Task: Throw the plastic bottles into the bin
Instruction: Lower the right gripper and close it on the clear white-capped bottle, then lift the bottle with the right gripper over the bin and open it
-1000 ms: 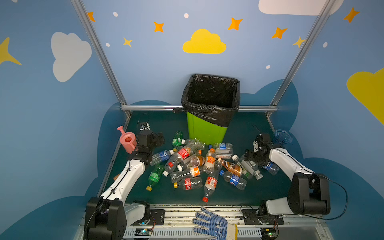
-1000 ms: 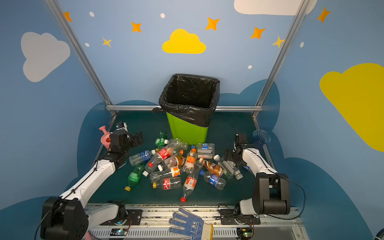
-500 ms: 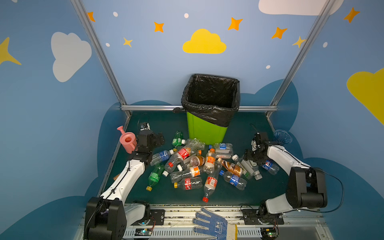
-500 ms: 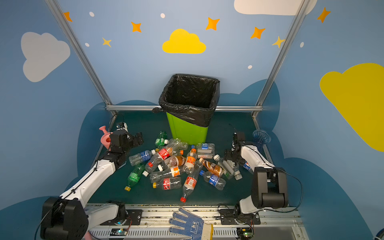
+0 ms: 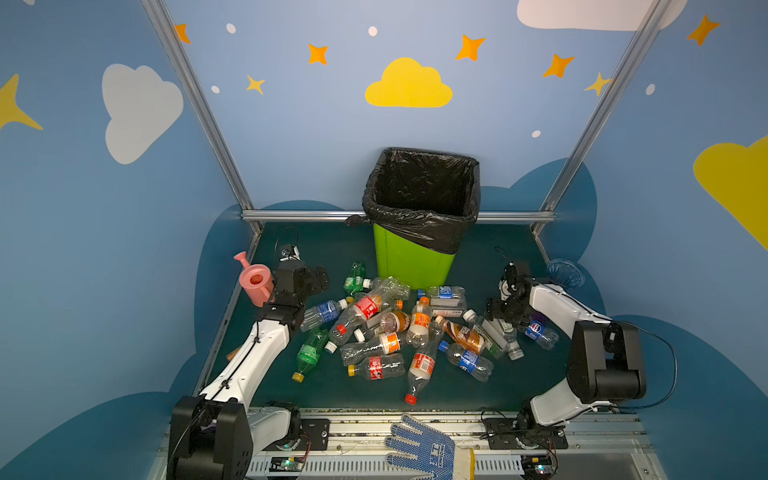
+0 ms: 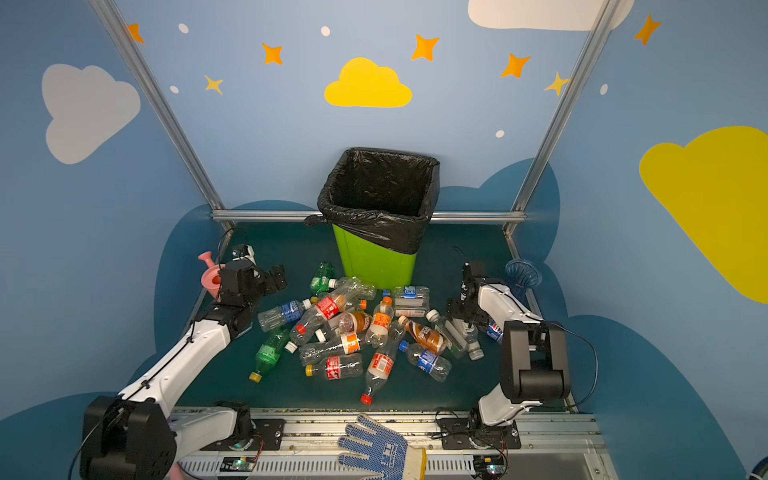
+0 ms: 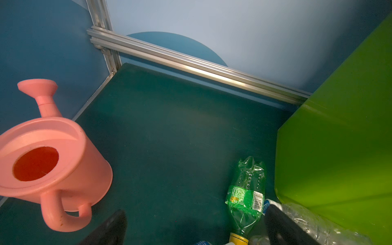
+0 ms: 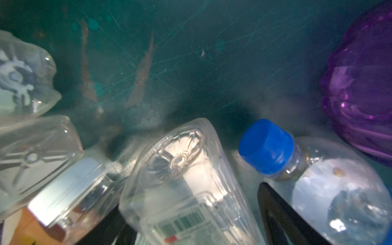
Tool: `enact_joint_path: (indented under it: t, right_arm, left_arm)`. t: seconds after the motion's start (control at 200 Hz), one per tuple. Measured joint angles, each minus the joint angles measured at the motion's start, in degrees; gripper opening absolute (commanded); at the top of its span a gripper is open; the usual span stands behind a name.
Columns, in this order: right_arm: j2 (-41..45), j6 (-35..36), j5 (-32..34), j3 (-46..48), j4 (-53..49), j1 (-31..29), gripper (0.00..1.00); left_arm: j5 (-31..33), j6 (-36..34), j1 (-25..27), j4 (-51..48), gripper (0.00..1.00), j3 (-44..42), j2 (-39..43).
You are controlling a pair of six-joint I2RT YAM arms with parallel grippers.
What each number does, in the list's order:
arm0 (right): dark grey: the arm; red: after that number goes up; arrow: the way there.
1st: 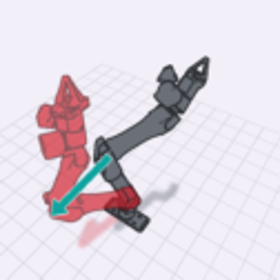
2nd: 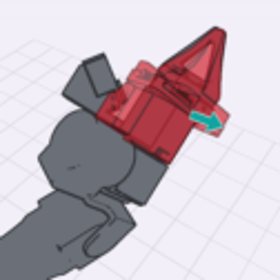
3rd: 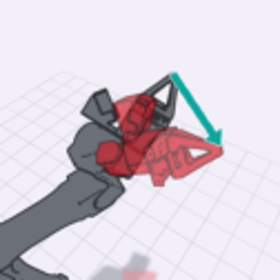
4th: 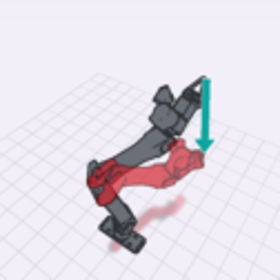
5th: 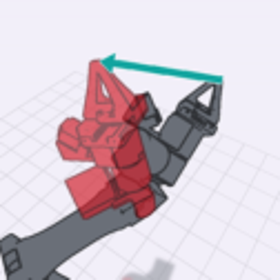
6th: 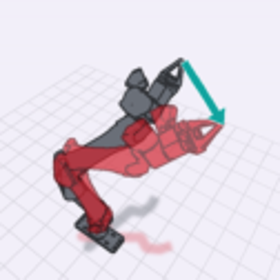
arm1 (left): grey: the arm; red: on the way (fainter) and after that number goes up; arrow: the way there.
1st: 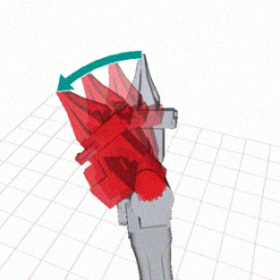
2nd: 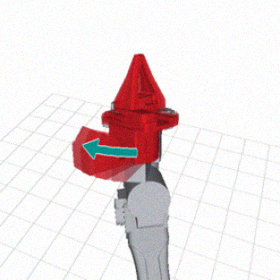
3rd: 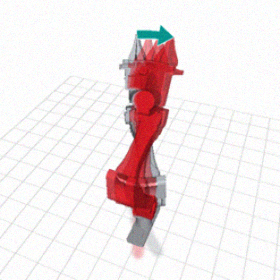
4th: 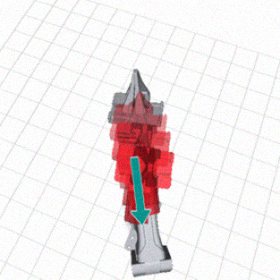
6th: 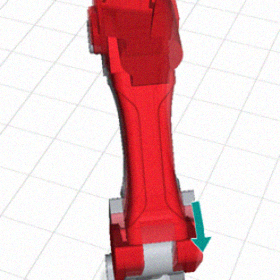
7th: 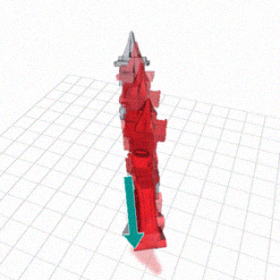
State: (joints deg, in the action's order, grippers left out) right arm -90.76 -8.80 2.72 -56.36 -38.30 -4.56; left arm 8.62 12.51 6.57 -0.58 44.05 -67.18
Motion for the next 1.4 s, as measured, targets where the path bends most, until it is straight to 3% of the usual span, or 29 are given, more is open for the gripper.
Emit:
enact_joint_path:
  t: [0.245,0.38,0.876,1.236,1.401]
  right_arm:
    - [-1.7,0.6,0.7,-1.0,-0.7,-0.3,0.72]
    - [-2.5,1.6,1.0,-1.5,-1.2,-0.5,0.61]
    - [-2.4,4.5,2.5,-11.1,-3.1,-0.5,0.51]
    - [7.2,4.8,6.3,-35.0,-3.6,1.7,0.49]
    - [13.7,3.4,6.3,-49.0,2.8,3.1,0.50]
  left_arm:
    - [0.0,0.0,0.0,-0.1,1.00,0.0,0.3]
    - [0.0,0.0,0.1,-0.1,1.00,0.0,0.3]
    - [1.0,1.0,0.1,-0.4,1.00,0.0,0.3]
    - [5.4,6.2,0.1,-3.1,1.00,0.0,-1.9]
    - [6.6,8.9,-1.0,-6.5,1.00,0.9,-4.6]
